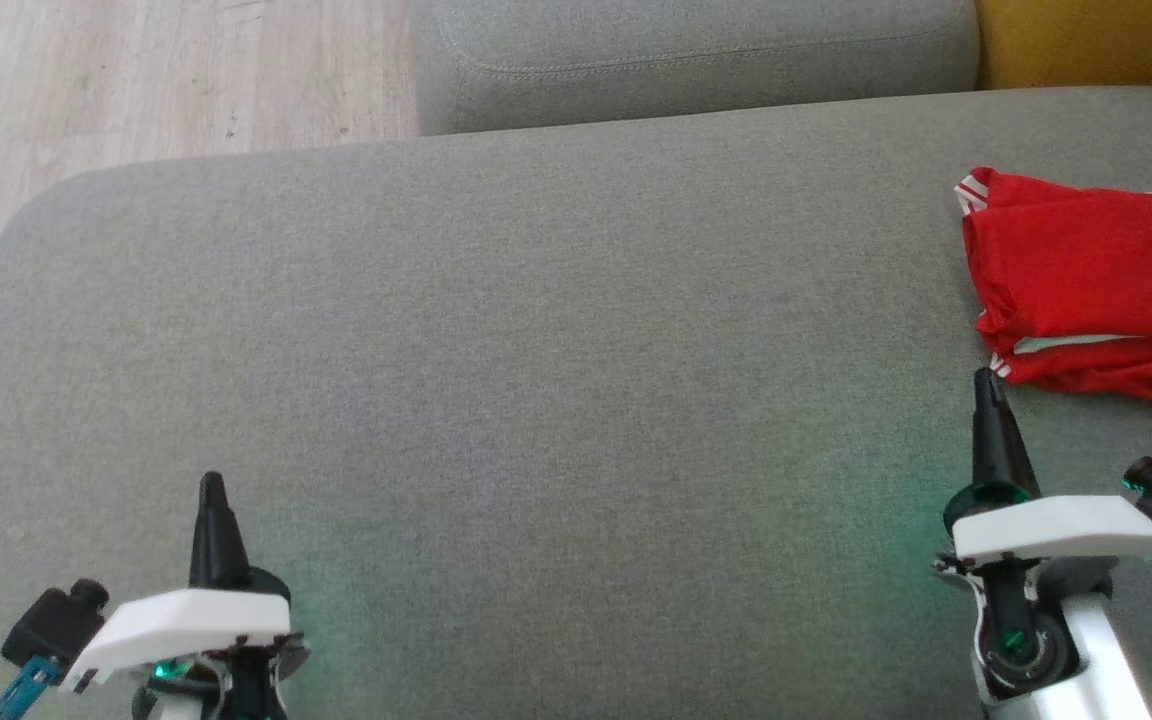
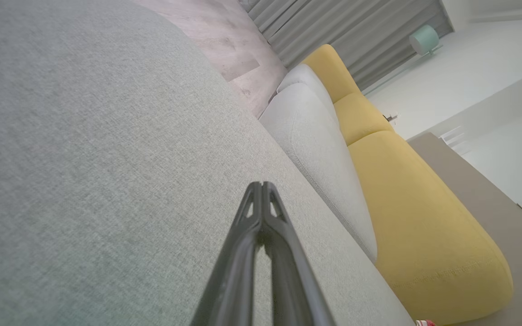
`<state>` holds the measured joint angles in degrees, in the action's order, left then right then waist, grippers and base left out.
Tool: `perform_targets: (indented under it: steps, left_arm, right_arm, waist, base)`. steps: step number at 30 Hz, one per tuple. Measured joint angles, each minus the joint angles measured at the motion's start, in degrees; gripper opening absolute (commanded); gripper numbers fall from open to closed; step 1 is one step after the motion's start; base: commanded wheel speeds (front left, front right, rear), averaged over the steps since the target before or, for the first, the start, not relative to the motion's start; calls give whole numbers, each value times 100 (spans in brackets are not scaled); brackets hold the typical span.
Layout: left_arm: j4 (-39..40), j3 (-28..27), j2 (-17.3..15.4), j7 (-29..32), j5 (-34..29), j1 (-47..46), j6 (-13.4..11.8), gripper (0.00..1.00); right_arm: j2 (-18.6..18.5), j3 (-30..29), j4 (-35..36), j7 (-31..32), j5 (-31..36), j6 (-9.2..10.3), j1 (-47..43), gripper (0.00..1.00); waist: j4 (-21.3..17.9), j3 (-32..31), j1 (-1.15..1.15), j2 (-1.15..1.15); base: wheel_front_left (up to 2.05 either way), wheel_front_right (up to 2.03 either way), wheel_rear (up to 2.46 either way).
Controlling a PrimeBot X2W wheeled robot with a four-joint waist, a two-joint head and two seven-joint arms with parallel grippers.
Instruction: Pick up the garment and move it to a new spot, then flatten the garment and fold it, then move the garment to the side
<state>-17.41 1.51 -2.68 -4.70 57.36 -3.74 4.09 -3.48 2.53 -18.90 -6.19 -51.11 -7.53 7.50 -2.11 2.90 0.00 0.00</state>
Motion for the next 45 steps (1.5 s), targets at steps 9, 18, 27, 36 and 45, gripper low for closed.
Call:
perform_targets:
  steps: [9, 18, 27, 36, 45]
  left_arm:
    - [14, -115, 1, 116, 420, 0, 4, 0]
    - [34, -162, 2, 279, 887, 0, 56, 0]
    - [69, -207, 3, 424, 1347, 0, 103, 0]
    - [88, -335, 3, 572, 1817, 0, 147, 0]
    - [96, -370, 4, 724, 2290, 0, 180, 0]
  right_arm:
    - [-11, -104, 38, 126, -514, 0, -4, 0]
    - [-14, -186, 73, 266, -1093, 0, -23, 0]
    - [-23, -308, 111, 397, -1660, 0, -140, 0]
    - [-25, -406, 145, 558, -2238, 0, -141, 0]
    - [-25, -515, 172, 704, -2800, 0, -143, 0]
  waist:
    - [25, -33, 0, 0]
    - [54, -70, 0, 0]
    - [83, -107, 0, 0]
    - [112, -144, 0, 0]
    - [140, -181, 0, 0]
  base:
    - [0, 0, 0]
    - [0, 0, 0]
    - [0, 0, 0]
    - [0, 0, 0]
    - [0, 0, 0]
